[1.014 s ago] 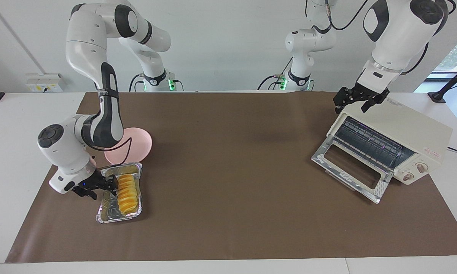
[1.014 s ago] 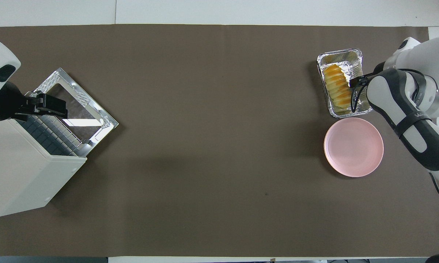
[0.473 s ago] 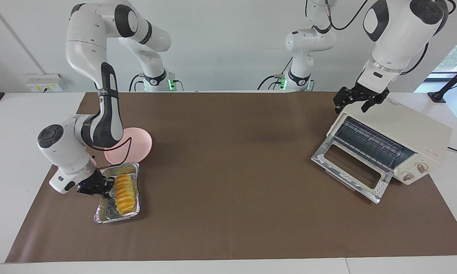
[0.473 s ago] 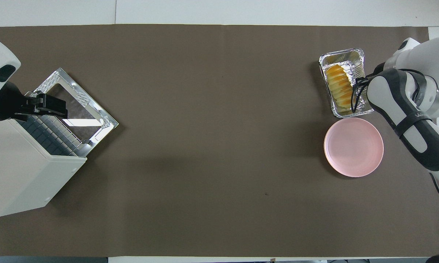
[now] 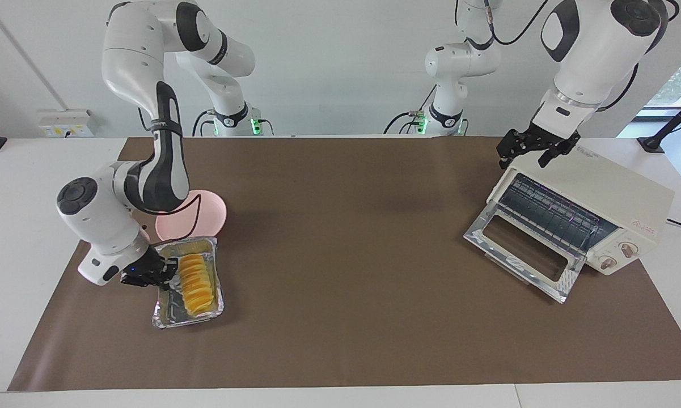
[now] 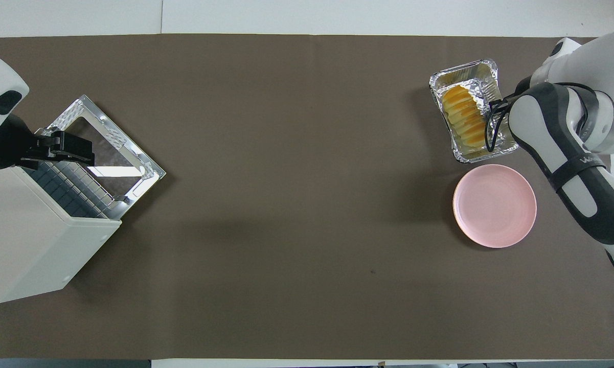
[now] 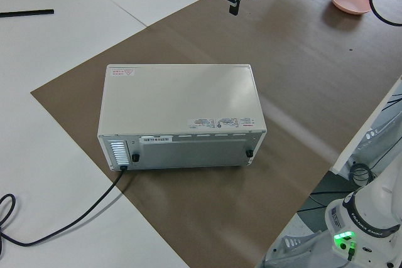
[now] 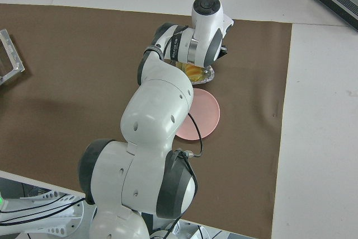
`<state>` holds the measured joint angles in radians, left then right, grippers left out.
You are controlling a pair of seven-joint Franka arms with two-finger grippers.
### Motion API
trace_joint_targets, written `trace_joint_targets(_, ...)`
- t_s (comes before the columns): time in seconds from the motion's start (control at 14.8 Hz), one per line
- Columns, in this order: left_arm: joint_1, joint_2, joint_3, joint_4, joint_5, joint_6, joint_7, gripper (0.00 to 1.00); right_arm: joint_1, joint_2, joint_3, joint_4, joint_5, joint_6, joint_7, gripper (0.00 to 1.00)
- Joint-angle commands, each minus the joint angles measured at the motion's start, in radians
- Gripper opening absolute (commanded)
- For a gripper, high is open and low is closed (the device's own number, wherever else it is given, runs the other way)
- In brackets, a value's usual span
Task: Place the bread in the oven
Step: 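Grasp the foil tray edge and slide it toward the oven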
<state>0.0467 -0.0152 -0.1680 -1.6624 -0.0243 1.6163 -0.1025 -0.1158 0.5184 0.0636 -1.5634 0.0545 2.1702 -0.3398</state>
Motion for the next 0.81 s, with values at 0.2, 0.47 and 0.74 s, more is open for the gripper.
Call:
trace_joint_targets(0.2,0.012,-0.023,-0.004,-0.025,-0.017,0.005,0.009,1.0,0.108,-0.029,0.074,0.013,0.01,-0.017,0.282,0.0)
trace_joint_targets(0.47,0.012,-0.023,-0.004,-0.025,-0.017,0.005,0.007,1.0,0.24,-0.031,0.074,0.009,0.008,-0.009,0.525,0.0)
trace_joint_targets(0.74,0.012,-0.023,-0.004,-0.025,-0.017,0.005,0.009,1.0,0.356,-0.032,0.074,-0.004,0.005,0.028,0.688,0.0)
